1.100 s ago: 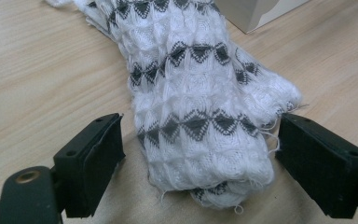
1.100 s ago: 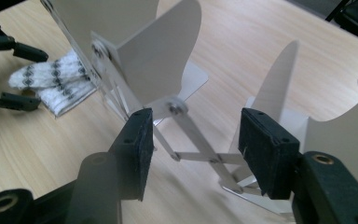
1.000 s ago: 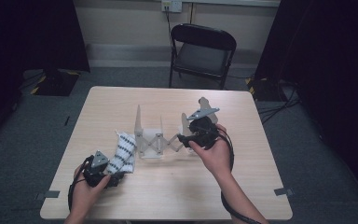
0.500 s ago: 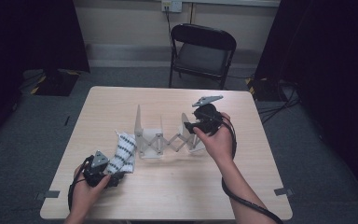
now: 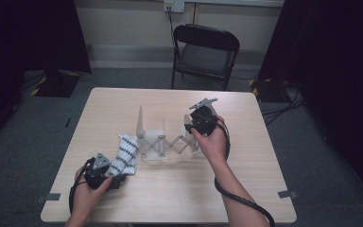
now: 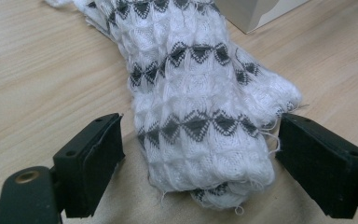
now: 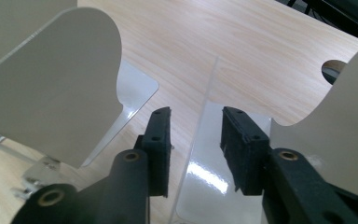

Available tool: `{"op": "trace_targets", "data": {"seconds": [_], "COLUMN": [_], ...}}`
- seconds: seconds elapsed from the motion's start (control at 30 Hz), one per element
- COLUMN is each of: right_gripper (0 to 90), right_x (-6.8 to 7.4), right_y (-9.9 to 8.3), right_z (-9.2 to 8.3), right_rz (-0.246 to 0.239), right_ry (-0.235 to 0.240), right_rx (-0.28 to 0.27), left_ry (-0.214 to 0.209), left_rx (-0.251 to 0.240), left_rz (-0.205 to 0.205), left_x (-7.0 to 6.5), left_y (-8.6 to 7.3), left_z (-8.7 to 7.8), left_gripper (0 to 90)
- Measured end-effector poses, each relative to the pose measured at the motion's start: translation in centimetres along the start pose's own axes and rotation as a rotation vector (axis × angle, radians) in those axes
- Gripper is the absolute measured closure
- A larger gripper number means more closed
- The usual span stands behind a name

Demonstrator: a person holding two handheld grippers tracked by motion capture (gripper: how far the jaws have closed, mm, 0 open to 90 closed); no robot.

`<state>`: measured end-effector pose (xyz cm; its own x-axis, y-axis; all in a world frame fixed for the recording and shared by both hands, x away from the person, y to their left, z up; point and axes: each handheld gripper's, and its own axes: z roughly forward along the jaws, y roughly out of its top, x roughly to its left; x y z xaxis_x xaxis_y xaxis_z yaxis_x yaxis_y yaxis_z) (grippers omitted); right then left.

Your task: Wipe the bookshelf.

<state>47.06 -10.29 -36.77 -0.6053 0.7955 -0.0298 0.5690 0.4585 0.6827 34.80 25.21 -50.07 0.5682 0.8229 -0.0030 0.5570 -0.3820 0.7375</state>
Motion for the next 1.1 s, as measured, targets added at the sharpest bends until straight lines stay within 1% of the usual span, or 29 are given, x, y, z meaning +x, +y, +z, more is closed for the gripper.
{"op": "trace_targets", "data": {"seconds": [0.03, 0.1, 0.13, 0.17, 0.23, 0.3, 0.37, 0.4, 0.43, 0.47, 0.5, 0.53, 0.57, 0.63, 0.67, 0.7, 0.83, 0.87, 0.9, 0.97, 1.1], "right_gripper": [63.7, 69.0, 74.9, 74.9, 79.0, 80.6, 81.0, 82.3, 82.3, 86.6, 88.6, 89.3, 89.6, 89.6, 89.7, 89.7, 89.7, 89.7, 89.7, 89.8, 89.8], "right_x": [0.0, 0.2, 0.2, 0.2, 0.2, 0.3, 0.3, 0.2, 0.2, 0.1, 0.2, 0.1, -0.6, -0.8, -1.0, -1.2, -1.2, -1.3, -1.3, -1.2, -1.2], "right_y": [0.0, 0.0, 0.0, 0.0, 0.0, 0.1, 0.1, 0.1, 0.1, 0.2, 0.2, 0.2, 0.0, -0.1, -0.1, -0.1, 0.2, 0.3, 0.3, 0.4, 0.3], "right_z": [0.0, 0.4, 0.6, 0.6, 0.8, 0.8, 0.8, 0.6, 0.6, 0.5, 0.4, 0.2, 0.0, 0.0, -0.1, -0.3, -0.8, -1.0, -1.0, -1.2, -1.4], "right_rz": [0.0, -0.004, 0.007, 0.007, 0.03, 0.025, 0.032, 0.048, 0.048, 0.045, 0.037, 0.037, 0.071, 0.074, 0.068, 0.07, 0.051, 0.038, 0.038, 0.024, 0.018], "right_ry": [0.0, -0.013, -0.02, -0.02, -0.011, -0.025, -0.028, -0.025, -0.025, -0.022, -0.029, -0.036, -0.013, -0.012, -0.016, -0.01, -0.017, -0.022, -0.022, -0.014, -0.011], "right_rx": [0.0, 0.005, 0.005, 0.005, -0.003, -0.001, -0.002, -0.005, -0.005, -0.012, -0.013, -0.015, -0.028, -0.027, -0.023, -0.026, -0.021, -0.024, -0.024, -0.029, -0.034], "left_ry": [0.0, -0.001, 0.0, 0.0, -0.002, -0.002, -0.003, -0.002, -0.002, -0.001, -0.001, -0.003, -0.002, -0.002, -0.003, -0.004, -0.001, -0.001, -0.001, -0.001, -0.001], "left_rx": [0.0, 0.0, 0.0, 0.0, 0.0, 0.002, 0.002, 0.002, 0.002, 0.004, 0.001, 0.001, 0.002, 0.003, 0.002, 0.001, -0.001, -0.001, -0.001, 0.0, -0.001], "left_rz": [0.0, 0.001, 0.001, 0.001, 0.001, 0.002, 0.003, 0.006, 0.006, 0.006, 0.003, 0.003, 0.003, 0.002, 0.003, 0.003, 0.003, 0.003, 0.004, 0.004, 0.003], "left_x": [0.0, 0.0, 0.0, 0.0, 0.0, 0.0, 0.1, 0.1, 0.1, 0.1, 0.1, 0.1, 0.1, 0.1, 0.1, 0.1, 0.1, 0.1, 0.1, 0.1, 0.1], "left_y": [0.0, 0.0, 0.0, 0.0, 0.0, 0.0, 0.0, 0.0, 0.0, 0.0, 0.0, 0.0, 0.1, 0.1, 0.1, 0.1, 0.1, 0.1, 0.1, 0.1, 0.1], "left_z": [0.0, 0.0, 0.0, 0.0, 0.0, 0.0, 0.0, 0.0, 0.0, 0.0, 0.0, 0.0, 0.0, 0.1, 0.1, 0.1, 0.1, 0.1, 0.1, 0.1, 0.1], "left_gripper": [14.4, 14.4, 14.4, 14.4, 14.4, 14.4, 14.3, 14.3, 14.3, 14.3, 14.3, 14.3, 14.2, 14.2, 14.2, 14.1, 14.1, 14.1, 14.1, 14.1, 14.1]}}
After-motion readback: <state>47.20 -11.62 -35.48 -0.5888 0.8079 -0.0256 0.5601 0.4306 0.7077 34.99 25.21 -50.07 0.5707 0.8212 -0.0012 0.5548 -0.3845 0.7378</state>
